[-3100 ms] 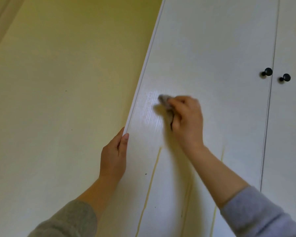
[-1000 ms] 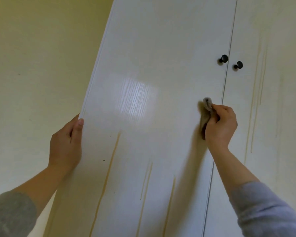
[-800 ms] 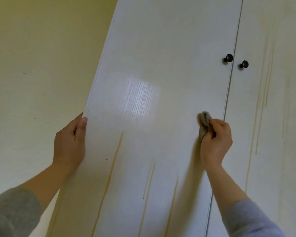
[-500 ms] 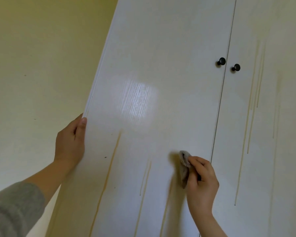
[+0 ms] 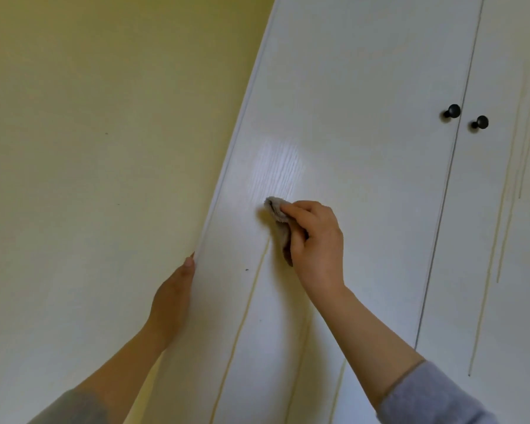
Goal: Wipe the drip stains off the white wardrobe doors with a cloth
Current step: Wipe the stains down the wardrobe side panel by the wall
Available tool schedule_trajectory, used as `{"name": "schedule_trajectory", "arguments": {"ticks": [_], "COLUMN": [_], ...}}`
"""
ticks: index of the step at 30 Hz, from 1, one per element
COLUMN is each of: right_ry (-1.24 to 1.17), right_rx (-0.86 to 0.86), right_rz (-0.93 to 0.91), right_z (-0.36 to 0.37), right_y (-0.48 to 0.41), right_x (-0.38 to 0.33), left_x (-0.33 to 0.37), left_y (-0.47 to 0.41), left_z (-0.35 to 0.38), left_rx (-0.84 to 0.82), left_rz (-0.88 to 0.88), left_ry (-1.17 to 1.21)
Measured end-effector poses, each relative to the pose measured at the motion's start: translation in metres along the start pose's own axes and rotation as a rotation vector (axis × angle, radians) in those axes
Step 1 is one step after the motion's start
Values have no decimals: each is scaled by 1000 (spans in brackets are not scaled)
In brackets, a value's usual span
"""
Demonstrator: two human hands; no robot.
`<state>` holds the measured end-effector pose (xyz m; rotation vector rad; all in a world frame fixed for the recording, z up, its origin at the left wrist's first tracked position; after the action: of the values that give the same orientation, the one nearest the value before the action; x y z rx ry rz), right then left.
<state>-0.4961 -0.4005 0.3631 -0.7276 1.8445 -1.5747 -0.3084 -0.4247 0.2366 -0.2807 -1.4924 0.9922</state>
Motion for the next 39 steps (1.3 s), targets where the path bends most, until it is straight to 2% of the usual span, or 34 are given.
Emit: {"name": "schedule_trajectory", "arguments": {"ticks": [4,7,11,16,19,26,28,32,36,39], "right_ry": [60,48,25,4,32,18,-25,35,125,110], "right_rx": [-11,8,50,-91,-172,-343,-263,32,52,50], "right_rz": [-152,-133,-118,-365,-421,-397,-284,-8,20,-19], "right_z": [32,52,81,83,81,54,38,12,12,23], "right_y": [-42,-58,-36,10,34,84,77,7,-49,-31], "right_x": [-22,-22,-15,1,11,12,11,11,22,31], "left_x": [-5,-12,-20,-19,-19,-16,-16,-20,-23,-22], "left_y": [-2,-3,-2,-4,-7,-1,4,6,5,5], "left_z": [-2,-6,-7,-6,-9,-4,-1,4,6,5], "left_rx": [0,-12,-9,-39,-68,-10,42,83,85,89], "left_rz": [-21,16,33,-20,-65,-21,41,126,146,171], "left_ry": [103,97,94,112,156,131,98,46,14,-13]}}
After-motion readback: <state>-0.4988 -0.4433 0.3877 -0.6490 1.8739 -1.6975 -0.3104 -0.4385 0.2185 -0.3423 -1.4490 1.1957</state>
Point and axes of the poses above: each hand's wrist, its own y-axis away from the middle knuckle, its own z-axis out of the palm, x = y × z, the point moved 1 cm from there along -y, towards the middle knuckle, and after that the axes turned 13 degrees about z, right-handed, at the moved point
